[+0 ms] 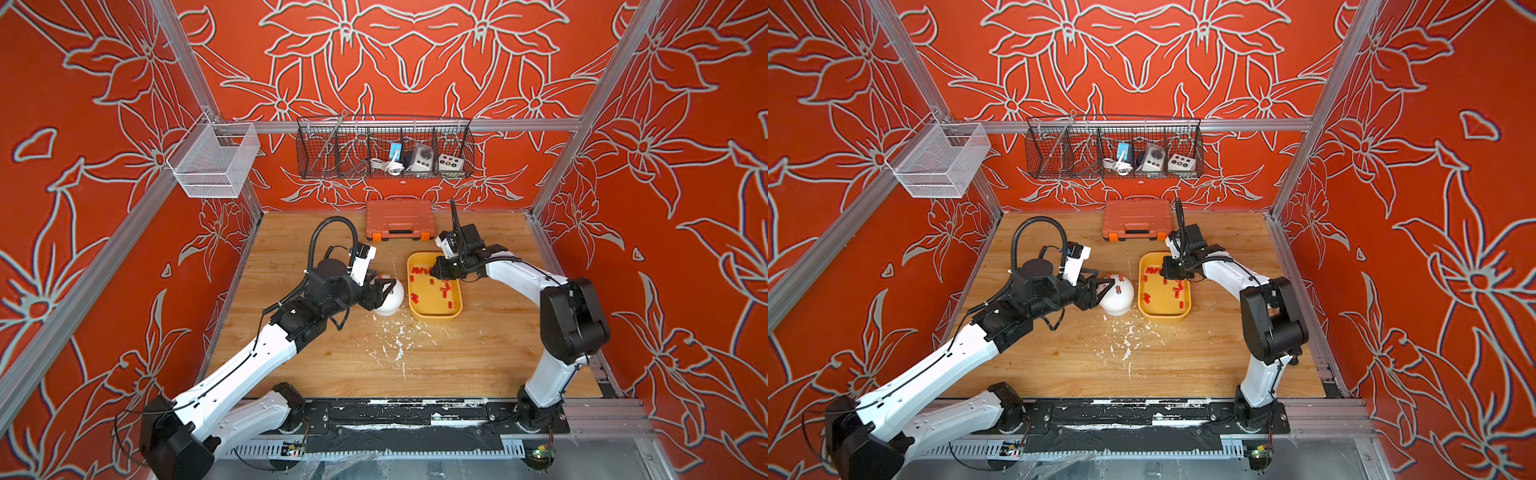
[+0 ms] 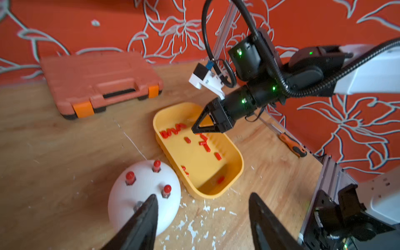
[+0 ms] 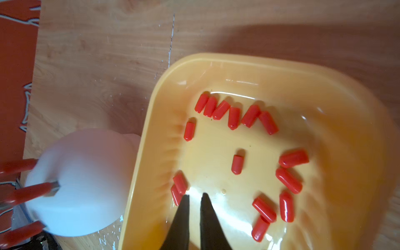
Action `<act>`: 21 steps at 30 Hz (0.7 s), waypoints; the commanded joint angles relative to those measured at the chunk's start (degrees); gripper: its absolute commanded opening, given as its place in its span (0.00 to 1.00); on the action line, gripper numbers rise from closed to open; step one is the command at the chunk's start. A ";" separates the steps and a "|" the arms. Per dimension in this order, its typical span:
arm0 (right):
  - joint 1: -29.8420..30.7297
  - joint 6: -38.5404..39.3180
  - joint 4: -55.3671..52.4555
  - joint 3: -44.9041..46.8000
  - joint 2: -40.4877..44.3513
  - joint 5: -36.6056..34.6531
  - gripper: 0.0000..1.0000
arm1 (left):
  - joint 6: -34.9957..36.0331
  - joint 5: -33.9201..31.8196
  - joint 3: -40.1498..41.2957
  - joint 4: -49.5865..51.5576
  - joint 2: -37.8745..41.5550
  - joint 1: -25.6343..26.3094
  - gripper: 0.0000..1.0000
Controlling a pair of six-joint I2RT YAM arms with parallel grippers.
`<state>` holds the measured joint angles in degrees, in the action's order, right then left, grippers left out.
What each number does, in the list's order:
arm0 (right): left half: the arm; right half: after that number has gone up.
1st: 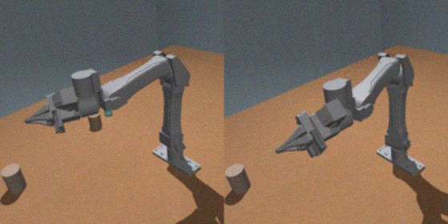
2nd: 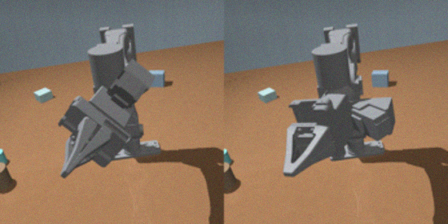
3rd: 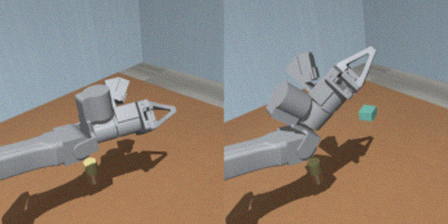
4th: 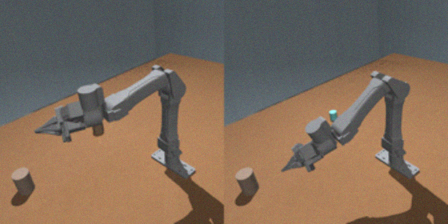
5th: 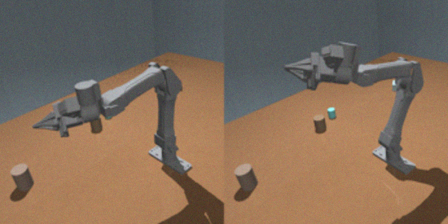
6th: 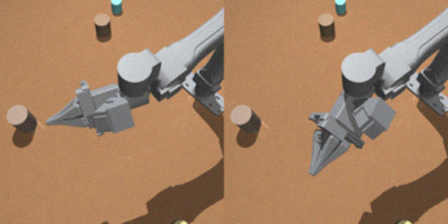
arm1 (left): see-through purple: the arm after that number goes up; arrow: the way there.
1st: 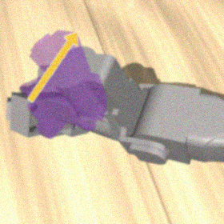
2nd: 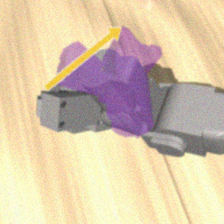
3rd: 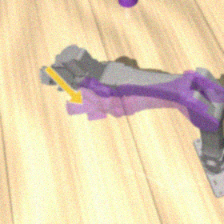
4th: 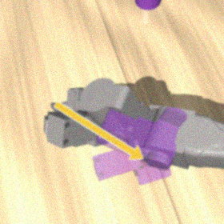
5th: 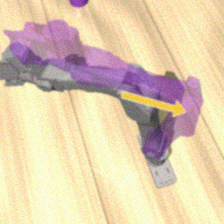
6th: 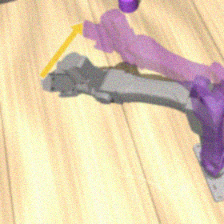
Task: Cover the protruding screws with screw protection sleeves
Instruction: Pick up the screw protection sleeve from the storage box.
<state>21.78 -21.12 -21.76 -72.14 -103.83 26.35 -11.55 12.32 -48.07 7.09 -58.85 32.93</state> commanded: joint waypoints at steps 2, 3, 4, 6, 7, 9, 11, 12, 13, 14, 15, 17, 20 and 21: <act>0.25 -1.97 2.94 -3.61 -3.70 1.08 0.12 | 0.40 1.80 1.31 0.61 0.64 -0.41 0.62; 0.23 -1.91 2.79 -4.36 -4.63 0.71 0.11 | 0.31 1.31 1.91 0.48 1.00 -0.41 0.62; 0.25 -1.90 2.75 -4.93 -5.46 0.45 0.11 | 0.22 1.04 2.66 0.19 1.49 -0.41 0.62; 0.29 -2.08 2.66 -6.07 -6.95 -0.20 0.11 | -0.21 0.92 4.42 -0.87 1.64 -0.41 0.62; 0.30 -2.16 2.79 -6.49 -7.53 -0.61 0.11 | -0.48 1.03 5.26 -1.48 3.45 -0.41 0.62; 0.31 -2.27 2.71 -7.28 -8.43 -1.52 0.11 | -0.58 0.90 6.29 -2.10 4.22 -0.41 0.62; 0.37 -1.94 2.16 -8.26 -9.08 -2.91 0.12 | -0.28 0.31 7.03 -2.20 4.74 -0.43 0.61; 0.50 -1.71 1.88 -8.57 -9.26 -4.00 0.12 | -0.22 0.01 7.41 -2.39 4.84 -0.41 0.61; 0.59 -1.20 1.28 -9.07 -9.56 -5.21 0.14 | -0.17 -0.15 7.59 -2.50 4.96 -0.41 0.61; 0.71 -0.55 0.26 -9.79 -10.03 -6.56 0.14 | -0.14 -0.14 7.77 -2.57 5.08 -0.41 0.61; 0.75 -0.11 -0.73 -10.50 -10.60 -7.47 0.14 | -0.10 -0.21 7.90 -2.60 5.11 -0.42 0.61; 0.82 1.04 -2.14 -11.52 -11.53 -9.03 0.15 | 0.04 -0.27 8.28 -2.58 5.23 -0.40 0.61; 0.95 2.11 -3.14 -12.26 -12.56 -10.89 0.17 | 0.13 -0.66 8.86 -2.63 5.83 -0.46 0.62; 0.96 2.37 -3.36 -12.56 -12.89 -11.09 0.17 | 0.20 -0.74 9.04 -2.75 6.10 -0.46 0.61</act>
<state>22.28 -20.45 -22.22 -83.20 -114.93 18.90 -11.60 12.36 -39.81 5.89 -54.15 32.88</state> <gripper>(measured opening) 0.168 0.614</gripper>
